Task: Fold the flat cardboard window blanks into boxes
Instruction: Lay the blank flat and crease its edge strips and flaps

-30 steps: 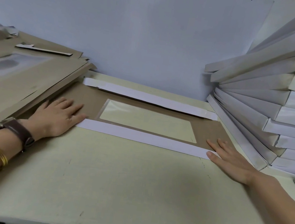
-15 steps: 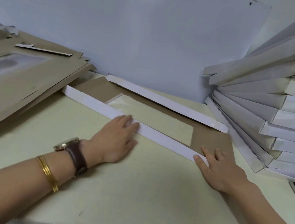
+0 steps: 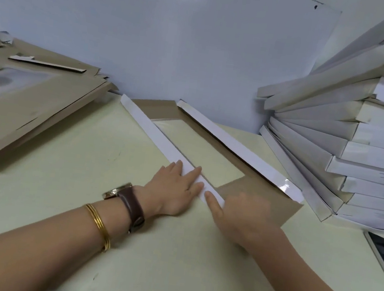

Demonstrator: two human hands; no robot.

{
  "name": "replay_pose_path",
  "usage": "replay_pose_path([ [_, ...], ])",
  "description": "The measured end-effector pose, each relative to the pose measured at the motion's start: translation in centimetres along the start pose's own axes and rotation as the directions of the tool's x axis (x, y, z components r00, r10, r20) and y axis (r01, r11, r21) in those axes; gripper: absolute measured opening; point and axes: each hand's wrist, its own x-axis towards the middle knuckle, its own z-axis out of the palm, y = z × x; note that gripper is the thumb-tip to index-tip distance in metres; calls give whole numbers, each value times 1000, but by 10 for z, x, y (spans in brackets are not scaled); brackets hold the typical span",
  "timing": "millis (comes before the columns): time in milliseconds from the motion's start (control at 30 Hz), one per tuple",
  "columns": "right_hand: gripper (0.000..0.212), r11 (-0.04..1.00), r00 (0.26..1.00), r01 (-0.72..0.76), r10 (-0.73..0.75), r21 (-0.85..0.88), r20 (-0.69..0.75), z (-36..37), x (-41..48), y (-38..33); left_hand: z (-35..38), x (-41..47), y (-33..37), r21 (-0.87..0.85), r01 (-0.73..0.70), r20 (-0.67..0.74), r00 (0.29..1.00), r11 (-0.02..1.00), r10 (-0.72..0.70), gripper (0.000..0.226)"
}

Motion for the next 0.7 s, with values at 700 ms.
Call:
replay_pose_path([
  [700, 34, 948, 970, 203, -161, 246, -180, -16, 8, -47, -16, 12, -71, 241, 95, -5, 995, 966, -97, 56],
])
